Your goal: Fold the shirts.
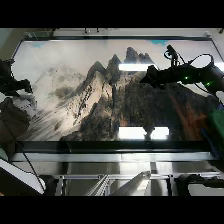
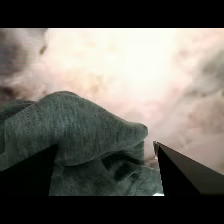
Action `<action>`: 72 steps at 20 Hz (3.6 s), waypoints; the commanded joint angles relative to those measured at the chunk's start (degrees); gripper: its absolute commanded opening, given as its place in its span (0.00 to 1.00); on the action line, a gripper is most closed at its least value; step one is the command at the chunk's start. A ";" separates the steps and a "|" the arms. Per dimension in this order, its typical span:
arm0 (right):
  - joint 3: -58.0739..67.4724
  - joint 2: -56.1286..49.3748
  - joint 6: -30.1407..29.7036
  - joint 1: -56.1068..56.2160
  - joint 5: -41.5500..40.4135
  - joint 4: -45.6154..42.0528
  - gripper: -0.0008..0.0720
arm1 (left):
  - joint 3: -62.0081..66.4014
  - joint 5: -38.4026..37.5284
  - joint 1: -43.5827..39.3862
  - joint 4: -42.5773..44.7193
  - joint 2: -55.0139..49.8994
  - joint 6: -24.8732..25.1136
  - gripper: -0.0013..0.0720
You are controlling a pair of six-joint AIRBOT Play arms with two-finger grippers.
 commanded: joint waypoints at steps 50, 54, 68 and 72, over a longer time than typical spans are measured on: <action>-1.77 -7.54 -3.02 -18.73 10.64 -11.50 0.64 | -34.05 1.14 -23.87 -51.15 14.64 6.93 0.99; -1.77 -10.95 2.19 -19.34 10.43 -17.25 0.65 | -33.79 -0.85 -27.56 -51.23 14.69 6.27 0.99; -1.73 -21.70 -7.39 -20.65 9.94 13.42 0.03 | -33.81 -9.40 -29.55 -54.29 14.69 4.26 0.99; -1.70 -21.55 -12.39 -20.65 14.58 22.08 0.03 | -33.81 -15.89 -32.44 -54.27 14.67 4.24 0.99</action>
